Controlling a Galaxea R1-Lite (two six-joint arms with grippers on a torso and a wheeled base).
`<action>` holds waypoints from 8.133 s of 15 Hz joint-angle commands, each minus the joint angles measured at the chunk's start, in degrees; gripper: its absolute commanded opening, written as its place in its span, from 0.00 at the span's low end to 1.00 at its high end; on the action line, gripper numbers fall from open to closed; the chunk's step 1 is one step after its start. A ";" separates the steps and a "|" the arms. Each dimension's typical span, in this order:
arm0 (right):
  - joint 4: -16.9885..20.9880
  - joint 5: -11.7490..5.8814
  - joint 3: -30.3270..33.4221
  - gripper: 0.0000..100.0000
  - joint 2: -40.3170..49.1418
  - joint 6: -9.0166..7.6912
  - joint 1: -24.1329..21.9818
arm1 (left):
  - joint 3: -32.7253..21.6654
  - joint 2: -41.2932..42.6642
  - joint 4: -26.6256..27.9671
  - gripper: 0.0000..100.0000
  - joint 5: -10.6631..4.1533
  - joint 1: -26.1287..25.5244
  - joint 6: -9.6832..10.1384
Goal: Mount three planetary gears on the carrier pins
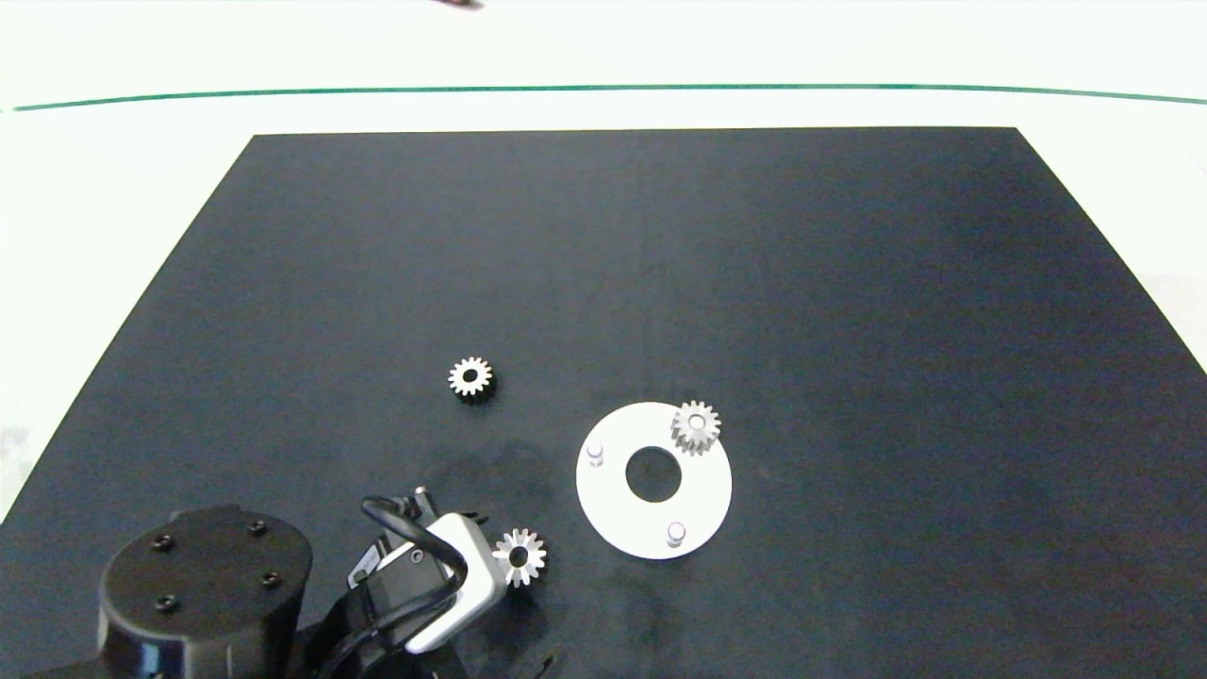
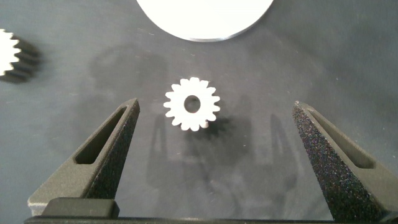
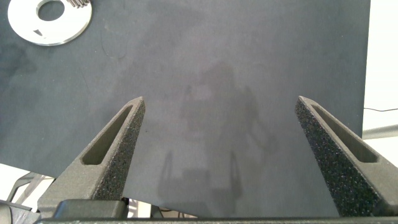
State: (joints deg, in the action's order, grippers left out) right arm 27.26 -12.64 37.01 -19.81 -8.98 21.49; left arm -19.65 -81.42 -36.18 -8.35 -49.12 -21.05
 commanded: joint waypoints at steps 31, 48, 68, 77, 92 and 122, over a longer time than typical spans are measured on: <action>0.08 -0.01 0.87 1.00 -0.76 -0.24 0.22 | -3.02 -7.44 -0.29 0.67 4.04 8.77 -4.79; 0.08 0.07 1.57 1.00 -1.46 -0.24 0.22 | -2.41 -7.96 -0.12 0.32 4.04 5.96 -2.41; 0.34 -0.10 2.72 1.00 -1.28 -0.33 0.04 | -2.94 -5.59 -0.29 0.00 3.08 2.97 -0.39; 0.25 -0.01 2.63 1.00 -1.64 -0.33 0.04 | -6.72 -5.59 -0.12 0.00 -0.35 -3.62 -0.04; 0.16 -0.10 2.63 1.00 -2.08 -0.33 0.22 | -19.28 -15.61 -0.29 0.00 -4.31 -8.45 3.21; 0.08 0.07 2.98 1.00 -2.25 -0.77 0.30 | -18.23 -18.86 -5.57 0.00 -6.06 -9.68 2.07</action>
State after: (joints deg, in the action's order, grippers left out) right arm 27.23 -12.56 39.96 -22.10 -9.70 21.75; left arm -37.90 -100.44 -41.53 -14.38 -59.00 -18.80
